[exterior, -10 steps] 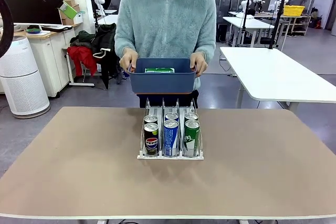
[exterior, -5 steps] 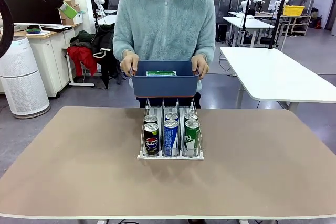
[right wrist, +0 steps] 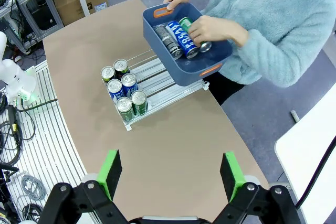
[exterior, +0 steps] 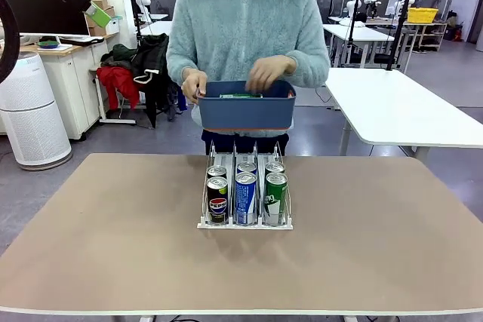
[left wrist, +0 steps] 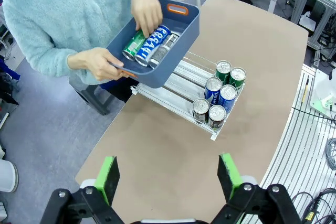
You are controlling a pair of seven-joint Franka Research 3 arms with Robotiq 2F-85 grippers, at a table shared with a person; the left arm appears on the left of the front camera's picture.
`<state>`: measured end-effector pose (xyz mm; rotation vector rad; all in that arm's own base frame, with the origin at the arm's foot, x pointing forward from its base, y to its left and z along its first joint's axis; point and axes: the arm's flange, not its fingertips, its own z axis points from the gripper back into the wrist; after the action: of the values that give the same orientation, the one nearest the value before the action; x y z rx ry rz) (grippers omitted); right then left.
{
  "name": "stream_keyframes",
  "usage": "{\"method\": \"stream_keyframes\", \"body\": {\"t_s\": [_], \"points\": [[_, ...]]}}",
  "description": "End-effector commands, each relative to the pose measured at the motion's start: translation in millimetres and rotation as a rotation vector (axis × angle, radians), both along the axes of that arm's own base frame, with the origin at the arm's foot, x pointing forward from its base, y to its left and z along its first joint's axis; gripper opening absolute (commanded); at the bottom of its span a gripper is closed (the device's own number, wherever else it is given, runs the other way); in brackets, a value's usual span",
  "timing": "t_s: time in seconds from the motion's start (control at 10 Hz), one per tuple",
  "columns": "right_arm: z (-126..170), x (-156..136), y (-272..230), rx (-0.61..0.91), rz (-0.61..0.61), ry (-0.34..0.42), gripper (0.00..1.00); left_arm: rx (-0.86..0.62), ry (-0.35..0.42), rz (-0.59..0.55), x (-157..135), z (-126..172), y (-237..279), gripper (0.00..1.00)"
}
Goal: Fill the beverage cans into the dispenser.
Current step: Pick up the Sprite handed by the human.
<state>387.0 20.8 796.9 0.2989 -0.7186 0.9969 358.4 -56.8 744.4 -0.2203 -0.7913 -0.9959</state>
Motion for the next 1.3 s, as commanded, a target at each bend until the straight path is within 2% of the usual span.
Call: {"method": "stream_keyframes", "body": {"t_s": [0.0,1.2], "points": [[-0.7,-1.0,-0.3,0.003,0.005,0.002,1.00,-0.005,-0.007,0.000,1.1,-0.1,0.6,1.00],[-0.7,-1.0,-0.3,0.003,0.005,0.002,1.00,-0.005,-0.007,0.000,1.1,-0.1,0.6,1.00]]}}
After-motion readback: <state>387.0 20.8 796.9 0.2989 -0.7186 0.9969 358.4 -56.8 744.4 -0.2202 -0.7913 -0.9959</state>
